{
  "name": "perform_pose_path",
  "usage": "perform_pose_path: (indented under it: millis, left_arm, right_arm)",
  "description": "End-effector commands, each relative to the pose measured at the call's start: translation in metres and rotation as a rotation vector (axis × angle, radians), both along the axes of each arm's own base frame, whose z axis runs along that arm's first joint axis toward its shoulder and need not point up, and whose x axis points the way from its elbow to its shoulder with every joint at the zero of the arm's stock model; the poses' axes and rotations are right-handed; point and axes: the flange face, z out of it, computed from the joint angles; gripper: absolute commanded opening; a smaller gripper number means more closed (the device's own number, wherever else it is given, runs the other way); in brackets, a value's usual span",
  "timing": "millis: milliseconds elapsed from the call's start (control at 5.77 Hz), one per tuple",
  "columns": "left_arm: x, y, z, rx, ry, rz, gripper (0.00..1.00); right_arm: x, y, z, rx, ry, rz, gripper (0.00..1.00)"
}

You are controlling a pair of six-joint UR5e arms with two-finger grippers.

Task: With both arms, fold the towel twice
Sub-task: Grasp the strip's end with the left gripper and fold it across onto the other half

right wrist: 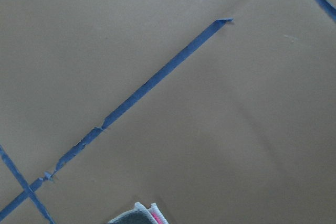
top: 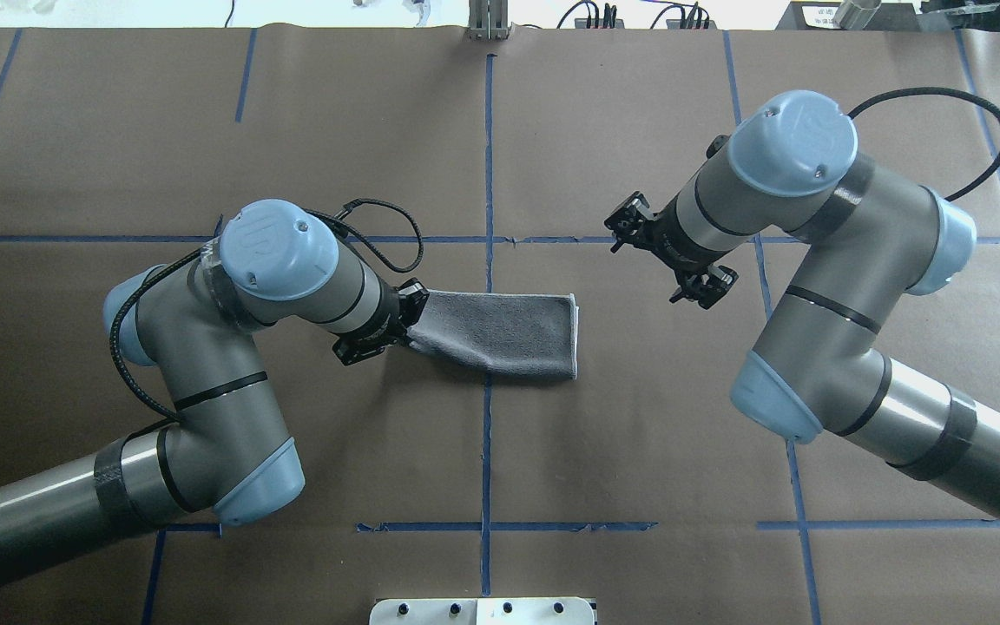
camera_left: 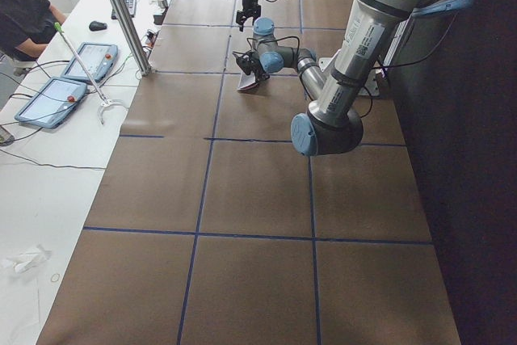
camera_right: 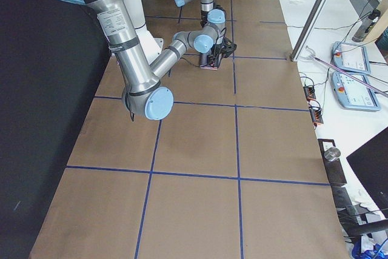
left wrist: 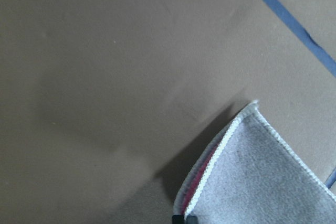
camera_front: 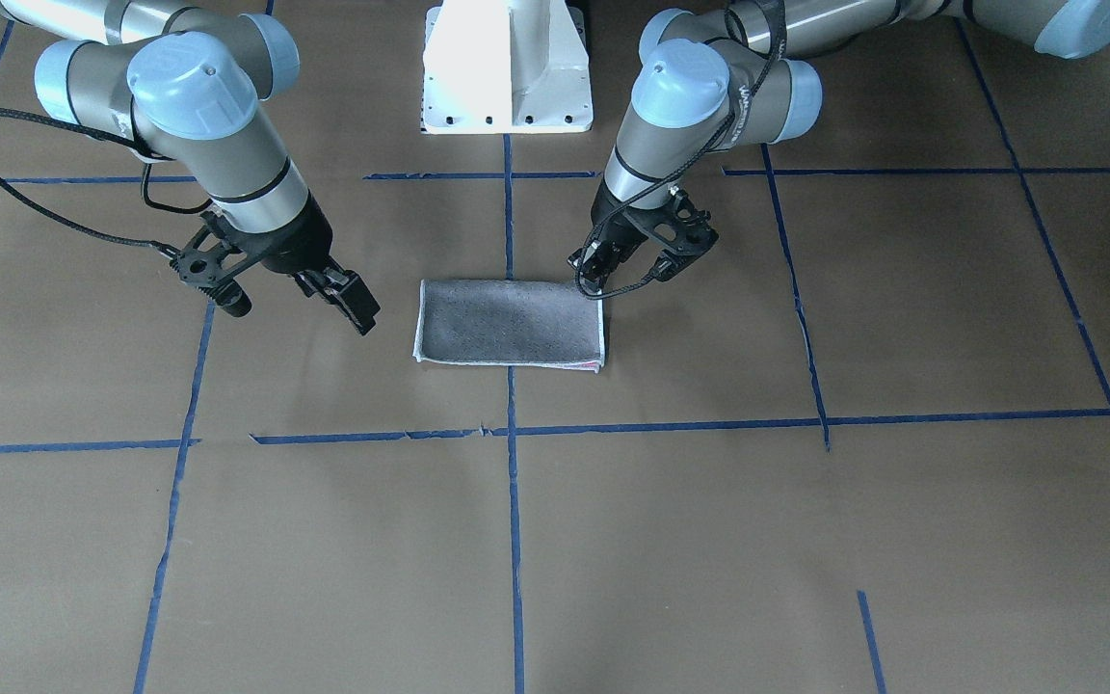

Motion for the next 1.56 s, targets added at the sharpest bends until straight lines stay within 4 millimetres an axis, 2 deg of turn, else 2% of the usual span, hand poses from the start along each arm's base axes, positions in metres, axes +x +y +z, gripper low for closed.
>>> perform_pose_path:
  millis: [0,173,346,520,866,1039,1213,1386]
  left_arm:
    - [0.038,-0.016,-0.072,0.026,0.035,0.004,0.00]
    - [0.076,-0.028,-0.111,0.023,0.031,0.013,0.00]
    - [0.107,-0.005,-0.121,0.068,0.013,0.000,0.00]
    - [0.124,0.004,-0.127,0.121,-0.006,0.004,0.00]
    - [0.138,0.012,-0.143,0.125,0.000,0.018,0.00]
    - [0.155,0.004,-0.152,0.128,-0.019,0.005,0.00]
    - [0.161,0.008,-0.149,0.168,-0.005,0.030,0.36]
    - [0.161,0.010,-0.150,0.226,-0.013,0.064,0.99]
  right_arm:
    - [0.077,-0.006,0.031,0.017,-0.011,-0.038,1.00]
    - [0.095,-0.011,0.047,0.037,0.007,-0.051,1.00]
    - [0.098,-0.012,0.052,0.036,0.014,-0.049,1.00]
    - [0.099,-0.011,0.056,0.030,0.019,-0.049,1.00]
    - [0.099,-0.009,0.057,0.030,0.019,-0.051,1.00]
    - [0.099,-0.009,0.057,0.030,0.019,-0.051,1.00]
    - [0.099,-0.009,0.057,0.030,0.019,-0.051,1.00]
    - [0.099,-0.010,0.058,0.032,0.023,-0.047,1.00]
